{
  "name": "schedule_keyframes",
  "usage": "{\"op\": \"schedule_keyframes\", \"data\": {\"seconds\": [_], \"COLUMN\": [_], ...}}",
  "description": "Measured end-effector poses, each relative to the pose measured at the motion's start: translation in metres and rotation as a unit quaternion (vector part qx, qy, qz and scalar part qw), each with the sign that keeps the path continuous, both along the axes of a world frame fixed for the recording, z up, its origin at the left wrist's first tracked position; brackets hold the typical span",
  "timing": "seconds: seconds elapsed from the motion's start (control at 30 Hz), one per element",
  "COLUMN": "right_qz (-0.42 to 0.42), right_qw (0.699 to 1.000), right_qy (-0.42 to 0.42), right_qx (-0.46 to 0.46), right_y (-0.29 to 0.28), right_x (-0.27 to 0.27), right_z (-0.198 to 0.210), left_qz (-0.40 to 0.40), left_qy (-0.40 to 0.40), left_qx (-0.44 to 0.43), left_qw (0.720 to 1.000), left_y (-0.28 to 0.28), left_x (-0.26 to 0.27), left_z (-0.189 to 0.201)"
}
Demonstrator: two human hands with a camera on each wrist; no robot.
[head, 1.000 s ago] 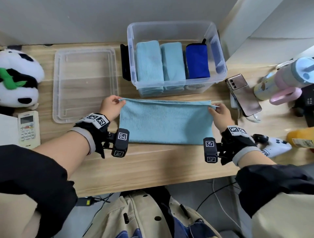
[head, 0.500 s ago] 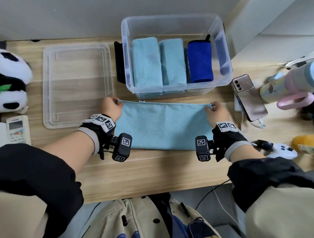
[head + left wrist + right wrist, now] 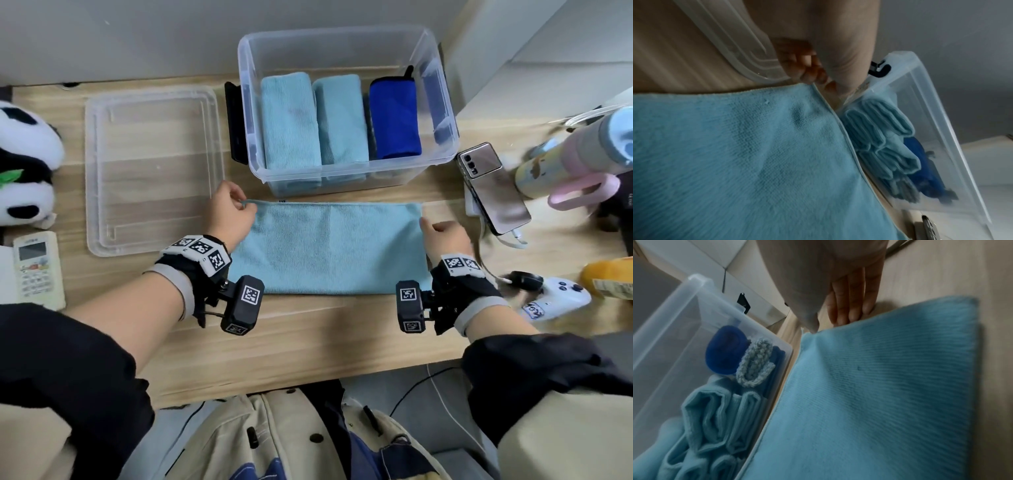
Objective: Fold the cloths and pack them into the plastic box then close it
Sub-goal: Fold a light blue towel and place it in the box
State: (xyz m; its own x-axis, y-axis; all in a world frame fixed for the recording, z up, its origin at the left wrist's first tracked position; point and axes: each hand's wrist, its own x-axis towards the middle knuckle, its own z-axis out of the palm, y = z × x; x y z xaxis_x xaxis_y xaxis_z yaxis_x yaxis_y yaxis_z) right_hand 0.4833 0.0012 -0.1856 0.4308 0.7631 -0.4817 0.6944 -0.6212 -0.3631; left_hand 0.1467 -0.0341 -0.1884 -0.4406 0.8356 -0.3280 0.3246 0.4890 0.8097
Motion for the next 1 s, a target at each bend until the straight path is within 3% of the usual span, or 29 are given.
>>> {"op": "schedule_keyframes", "data": {"seconds": [0.1,0.2,0.33,0.43,0.53,0.63,0.8,0.87,0.93,1.0], "right_qz": [-0.006,0.010,0.038,0.046,0.012,-0.063,-0.082,-0.067,-0.045,-0.008], "right_qw": [1.000,1.000,0.997,0.994,0.985,0.954,0.861,0.831,0.810,0.797], "right_qy": [0.013,0.021,0.029,0.070,0.167,0.291,0.502,0.553,0.583,0.601], "right_qx": [0.008,-0.014,-0.054,-0.067,-0.034,0.019,0.016,-0.012,-0.037,-0.054], "right_y": [-0.018,-0.036,-0.054,-0.061,-0.065,-0.070,-0.076,-0.076,-0.075,-0.074], "right_x": [0.008,0.008,0.002,0.000,-0.004,-0.012,-0.032,-0.040,-0.048,-0.056], "right_z": [0.003,0.004,0.005,0.008,0.006,0.012,0.050,0.068,0.088,0.106], "left_qz": [-0.045,-0.144,-0.266,-0.222,-0.183,-0.177,-0.223,-0.215,-0.205,-0.250], "left_qy": [-0.024,-0.018,0.076,0.103,0.086,0.127,0.199,0.165,0.086,0.001], "left_qx": [0.035,0.018,-0.067,-0.089,-0.087,-0.114,-0.218,-0.206,-0.135,-0.047], "left_qw": [0.998,0.989,0.959,0.966,0.975,0.969,0.929,0.940,0.966,0.967], "left_y": [-0.009,-0.022,-0.040,-0.053,-0.063,-0.073,-0.079,-0.073,-0.065,-0.054], "left_x": [0.017,0.030,0.038,0.037,0.034,0.032,0.038,0.046,0.055,0.064], "left_z": [0.007,0.008,-0.003,-0.008,-0.005,-0.001,0.013,0.027,0.042,0.066]}}
